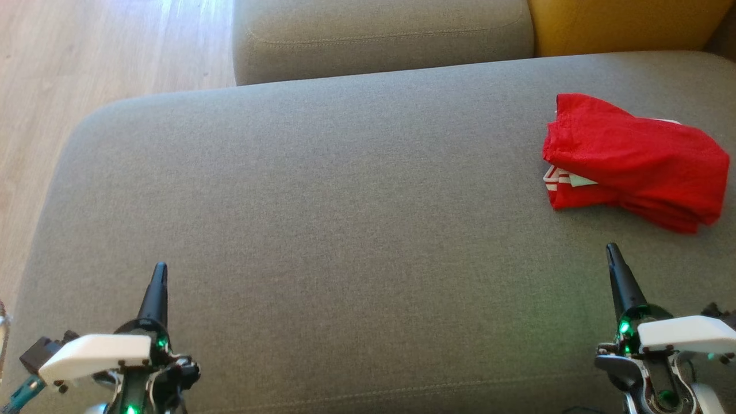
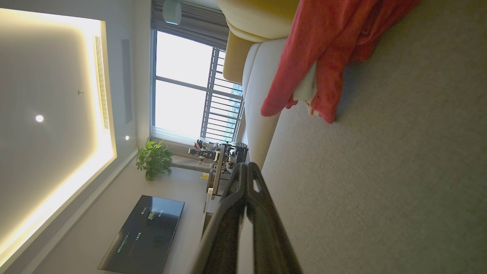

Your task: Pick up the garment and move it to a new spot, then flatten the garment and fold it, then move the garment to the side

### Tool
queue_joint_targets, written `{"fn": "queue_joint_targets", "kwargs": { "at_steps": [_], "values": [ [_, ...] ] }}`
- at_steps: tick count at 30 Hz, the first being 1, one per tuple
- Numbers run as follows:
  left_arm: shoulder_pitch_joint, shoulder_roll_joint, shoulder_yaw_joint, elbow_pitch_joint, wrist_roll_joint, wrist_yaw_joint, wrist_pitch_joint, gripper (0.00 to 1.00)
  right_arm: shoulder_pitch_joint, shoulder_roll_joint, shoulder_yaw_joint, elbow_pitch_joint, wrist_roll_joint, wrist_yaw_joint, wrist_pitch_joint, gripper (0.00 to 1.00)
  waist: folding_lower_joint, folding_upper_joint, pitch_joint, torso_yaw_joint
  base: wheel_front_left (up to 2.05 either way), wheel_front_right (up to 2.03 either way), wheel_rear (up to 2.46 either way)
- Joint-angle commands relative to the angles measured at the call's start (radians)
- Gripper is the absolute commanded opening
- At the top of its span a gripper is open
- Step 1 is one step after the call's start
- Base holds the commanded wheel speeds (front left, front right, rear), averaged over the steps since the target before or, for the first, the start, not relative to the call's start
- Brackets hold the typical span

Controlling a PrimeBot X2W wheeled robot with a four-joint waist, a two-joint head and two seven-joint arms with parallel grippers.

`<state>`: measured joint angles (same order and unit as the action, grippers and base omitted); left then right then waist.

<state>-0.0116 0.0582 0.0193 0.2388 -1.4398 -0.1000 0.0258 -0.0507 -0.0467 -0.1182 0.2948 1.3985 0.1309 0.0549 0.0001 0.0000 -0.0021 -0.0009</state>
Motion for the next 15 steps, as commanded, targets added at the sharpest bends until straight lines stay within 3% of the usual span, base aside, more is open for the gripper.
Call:
{"fn": "queue_joint_targets", "kwargs": {
  "at_steps": [1, 15],
  "values": [
    [-0.059, 0.017, 0.037, -0.024, -0.021, -0.008, 0.010, 0.00, -0.054, -0.004, 0.015, -0.040, 0.024, 0.000, 0.009, 0.00, -0.0001, 0.0000, 0.000, 0.000, 0.00, 0.00, 0.00],
    [-0.088, 0.016, 0.057, 0.000, -0.167, -0.027, 0.052, 0.00, -0.057, -0.004, 0.006, -0.048, 0.179, 0.000, 0.050, 0.00, -0.0001, 0.0000, 0.004, 0.001, 0.00, 0.00, 0.00]
  ]
}}
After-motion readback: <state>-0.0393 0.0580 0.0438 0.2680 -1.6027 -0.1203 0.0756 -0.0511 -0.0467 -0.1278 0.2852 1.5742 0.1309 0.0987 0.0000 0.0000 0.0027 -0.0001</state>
